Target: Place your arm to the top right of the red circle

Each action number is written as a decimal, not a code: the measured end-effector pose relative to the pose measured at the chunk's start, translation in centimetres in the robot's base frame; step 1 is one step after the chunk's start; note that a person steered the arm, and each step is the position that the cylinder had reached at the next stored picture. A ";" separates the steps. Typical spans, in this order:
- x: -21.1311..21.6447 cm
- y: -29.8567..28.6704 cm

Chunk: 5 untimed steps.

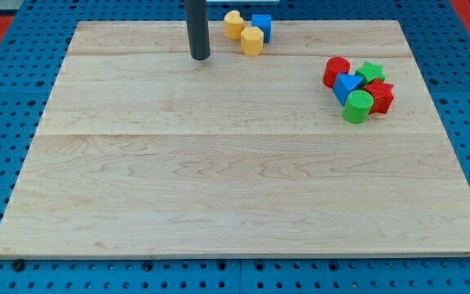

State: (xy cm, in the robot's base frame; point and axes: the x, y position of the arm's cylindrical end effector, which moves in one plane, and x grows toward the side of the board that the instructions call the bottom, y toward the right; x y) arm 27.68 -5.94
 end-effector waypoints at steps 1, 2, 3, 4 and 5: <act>-0.1 0.1; -0.2 0.5; -0.2 0.5; -0.2 0.4; 1.0 1.4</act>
State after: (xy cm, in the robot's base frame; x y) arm 28.70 -4.51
